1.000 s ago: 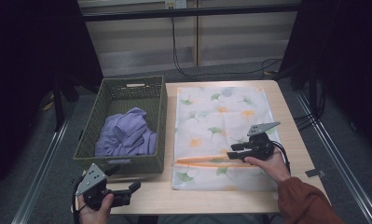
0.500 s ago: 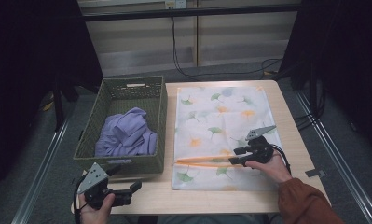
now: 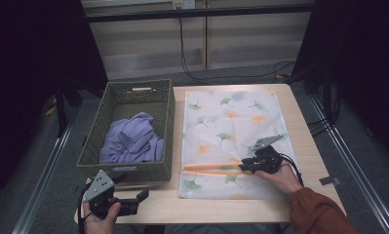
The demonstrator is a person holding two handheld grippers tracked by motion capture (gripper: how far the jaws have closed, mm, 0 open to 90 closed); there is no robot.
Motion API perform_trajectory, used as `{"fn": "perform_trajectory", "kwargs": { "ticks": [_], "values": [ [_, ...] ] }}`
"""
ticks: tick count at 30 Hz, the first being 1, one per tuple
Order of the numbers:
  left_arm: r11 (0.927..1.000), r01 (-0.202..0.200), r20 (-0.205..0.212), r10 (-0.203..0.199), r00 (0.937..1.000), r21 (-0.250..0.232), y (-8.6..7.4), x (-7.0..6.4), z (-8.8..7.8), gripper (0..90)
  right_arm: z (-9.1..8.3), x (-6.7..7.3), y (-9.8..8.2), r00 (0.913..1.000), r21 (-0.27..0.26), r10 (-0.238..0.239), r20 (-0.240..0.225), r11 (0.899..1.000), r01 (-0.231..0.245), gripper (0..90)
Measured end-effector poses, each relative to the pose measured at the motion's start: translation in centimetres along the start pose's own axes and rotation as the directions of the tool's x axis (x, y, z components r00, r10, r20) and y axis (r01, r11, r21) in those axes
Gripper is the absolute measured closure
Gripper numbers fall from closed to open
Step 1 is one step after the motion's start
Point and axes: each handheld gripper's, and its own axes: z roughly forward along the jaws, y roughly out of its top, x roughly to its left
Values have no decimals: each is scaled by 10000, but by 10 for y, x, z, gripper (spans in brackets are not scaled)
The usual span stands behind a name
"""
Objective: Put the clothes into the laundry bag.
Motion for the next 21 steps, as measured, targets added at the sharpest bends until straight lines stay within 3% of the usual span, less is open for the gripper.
{"fn": "perform_trajectory", "kwargs": {
  "ticks": [5,11,13,18,21],
  "values": [
    [10000,36,-1,-36,10000,-4,0,0,0,48,0,0,0,9999,-13,157,0,9999,-157,712],
    [10000,9,174,-9,9998,6,1,1,2,48,1,2,-2,9996,-229,-244,128,9994,247,706],
    [10000,-22,171,22,9999,11,1,1,2,48,1,3,-2,9989,-167,-353,299,9992,358,728],
    [10000,-39,187,39,9998,28,1,1,2,47,1,1,0,9987,-90,-77,498,9999,81,845],
    [10000,22,266,-23,9996,28,0,2,2,47,2,3,1,9967,-75,-283,767,9996,290,891]
  ]
}}
